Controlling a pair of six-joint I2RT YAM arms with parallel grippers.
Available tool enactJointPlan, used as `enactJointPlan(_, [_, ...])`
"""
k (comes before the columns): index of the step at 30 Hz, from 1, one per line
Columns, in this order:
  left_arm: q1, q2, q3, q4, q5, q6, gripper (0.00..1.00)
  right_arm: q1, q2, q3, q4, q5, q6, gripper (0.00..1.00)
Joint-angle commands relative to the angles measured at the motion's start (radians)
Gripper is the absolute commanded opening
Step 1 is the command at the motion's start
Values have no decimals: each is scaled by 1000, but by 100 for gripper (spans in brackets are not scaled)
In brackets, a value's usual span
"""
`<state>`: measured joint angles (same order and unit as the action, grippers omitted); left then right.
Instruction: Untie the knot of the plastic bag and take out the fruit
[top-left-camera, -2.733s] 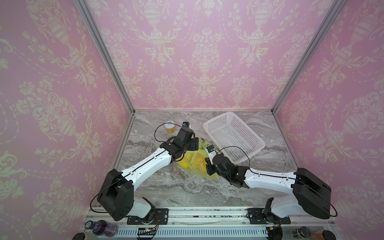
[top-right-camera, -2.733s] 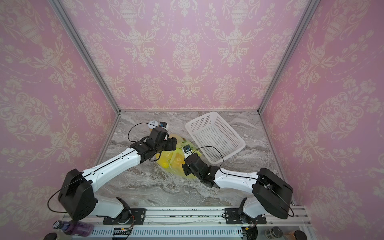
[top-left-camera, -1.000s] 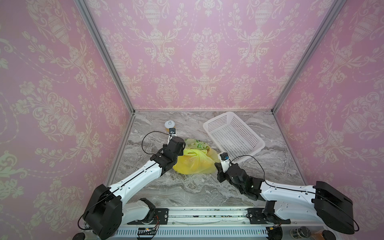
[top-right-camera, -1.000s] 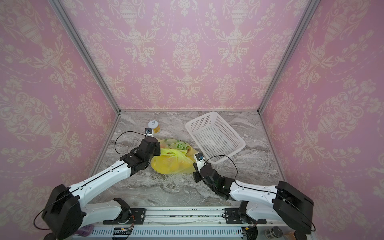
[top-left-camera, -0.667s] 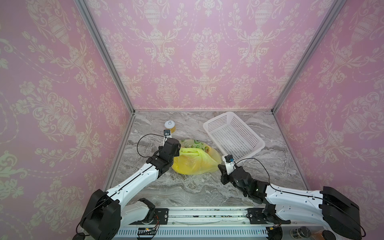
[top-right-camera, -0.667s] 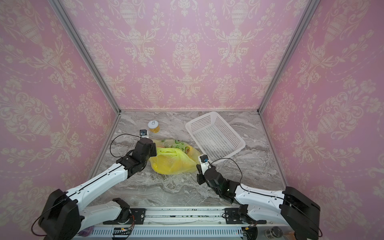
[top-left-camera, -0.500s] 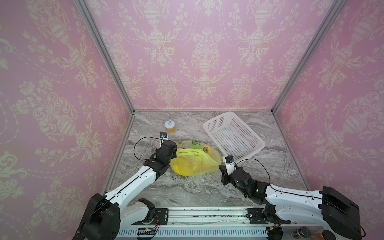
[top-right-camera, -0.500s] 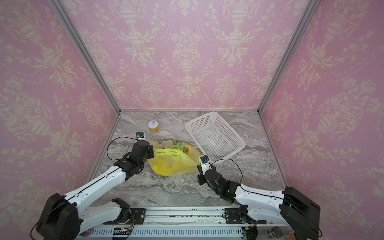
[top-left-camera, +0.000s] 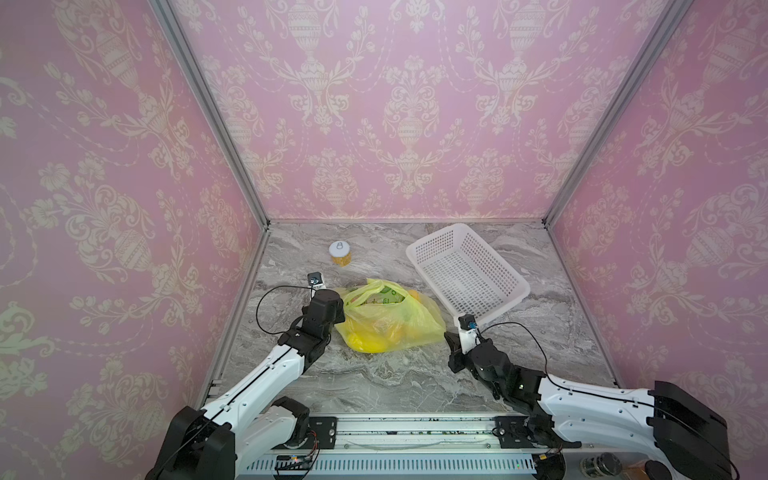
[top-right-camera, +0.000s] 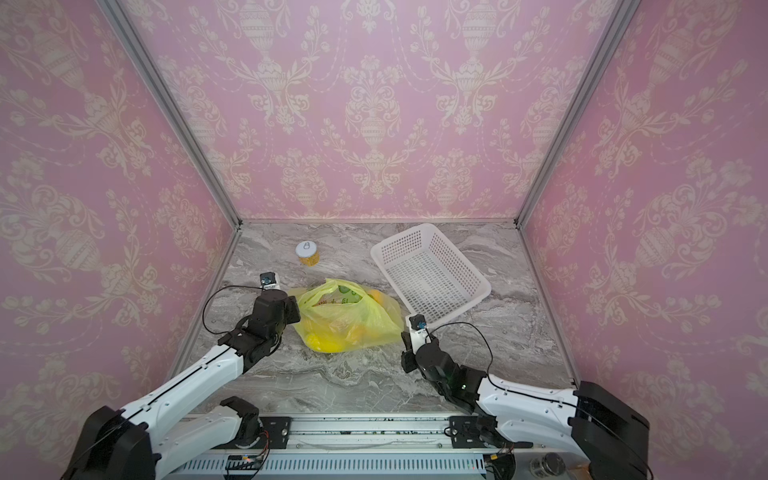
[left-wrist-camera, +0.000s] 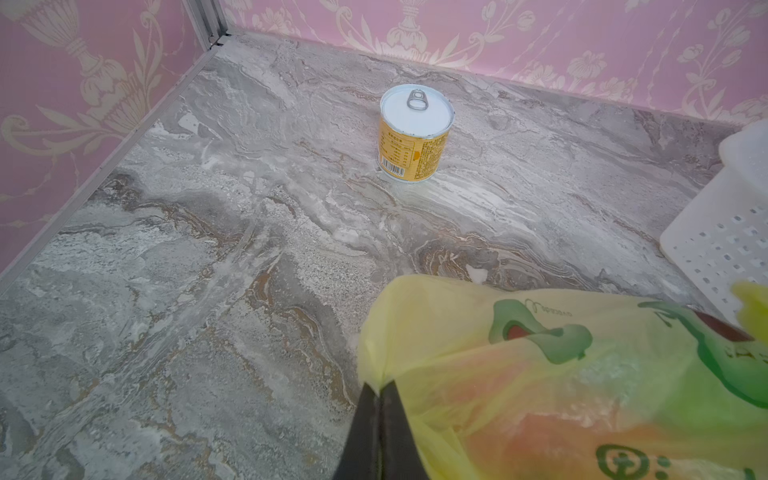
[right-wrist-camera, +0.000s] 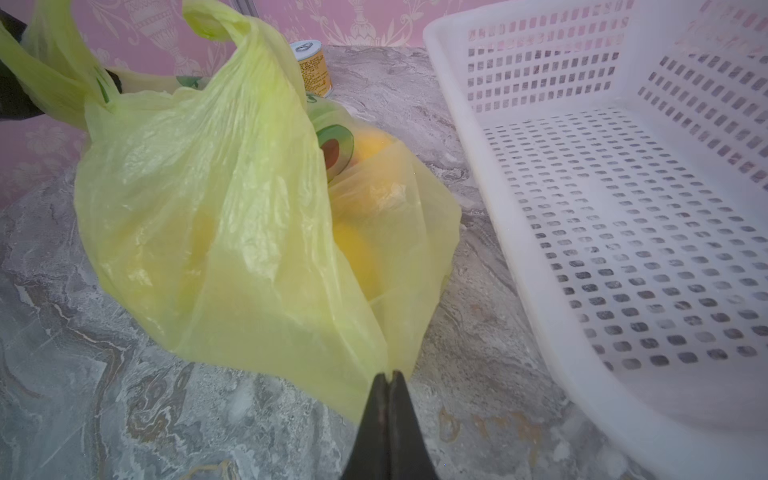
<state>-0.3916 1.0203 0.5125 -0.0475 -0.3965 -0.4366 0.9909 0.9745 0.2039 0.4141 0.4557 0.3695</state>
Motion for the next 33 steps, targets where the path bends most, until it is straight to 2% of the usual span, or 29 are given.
enactJointPlan(1, [17,-41,-27,6,16,-22,0,0,-33,-28,30,46,3,2])
enactJointPlan(3, [18,-60,-34,-8,25,-24,0,0,-50,-35,37,37,-6,6])
enactJointPlan(5, [19,-78,-37,-24,32,-27,5,0,-66,-38,36,27,-9,17])
enactJointPlan(8, [19,-105,-32,-62,27,-32,26,0,-97,-37,31,-1,-11,48])
enactJointPlan(10, [20,-126,-29,-81,25,-34,45,1,-122,-29,13,-26,-11,60])
enactJointPlan(12, [20,-147,-26,-98,24,-33,55,2,-148,-4,-37,-45,-5,67])
enactJointPlan(16, [20,-200,-19,-133,8,-32,70,3,-189,52,-124,-69,2,76])
enactJointPlan(19, [20,-245,-19,-143,1,-24,76,3,-193,89,-163,-69,2,81])
enactJointPlan(23, [10,-314,-40,-105,83,35,81,3,-148,155,-203,-82,5,85])
enactJointPlan(25, [-27,-350,-58,-75,81,66,85,3,-107,192,-204,-104,8,86])
enactJointPlan(28, [-141,-381,-66,-42,10,129,91,4,-21,252,-173,-159,4,89])
enactJointPlan(33, [-282,-295,-33,3,-77,218,99,5,198,438,-222,-220,-8,89])
